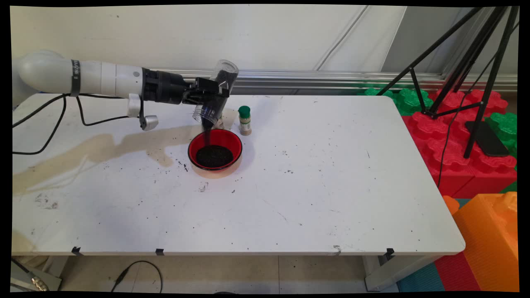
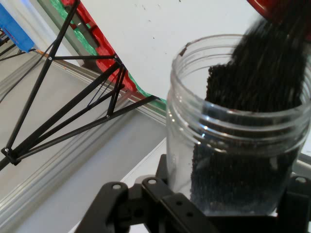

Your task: Pour the black seasoning powder in the red bowl

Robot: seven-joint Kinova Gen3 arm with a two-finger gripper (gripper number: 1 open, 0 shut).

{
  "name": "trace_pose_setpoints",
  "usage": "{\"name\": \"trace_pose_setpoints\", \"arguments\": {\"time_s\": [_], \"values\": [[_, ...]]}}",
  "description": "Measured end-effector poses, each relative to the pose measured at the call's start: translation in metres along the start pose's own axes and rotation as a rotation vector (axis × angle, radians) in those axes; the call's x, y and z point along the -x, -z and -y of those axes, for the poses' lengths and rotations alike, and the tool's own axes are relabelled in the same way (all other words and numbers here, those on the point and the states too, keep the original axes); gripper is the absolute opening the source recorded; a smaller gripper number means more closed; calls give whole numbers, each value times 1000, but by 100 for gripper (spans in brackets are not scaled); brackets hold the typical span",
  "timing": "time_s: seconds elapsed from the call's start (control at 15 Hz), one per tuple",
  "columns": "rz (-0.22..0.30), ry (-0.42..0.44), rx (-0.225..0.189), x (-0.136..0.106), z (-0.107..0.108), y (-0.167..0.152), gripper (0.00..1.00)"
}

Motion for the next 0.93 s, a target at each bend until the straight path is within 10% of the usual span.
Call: {"name": "trace_pose_setpoints", "arguments": {"time_s": [0.93], "values": [[0, -40, -13, -1, 3, -6, 0]]}}
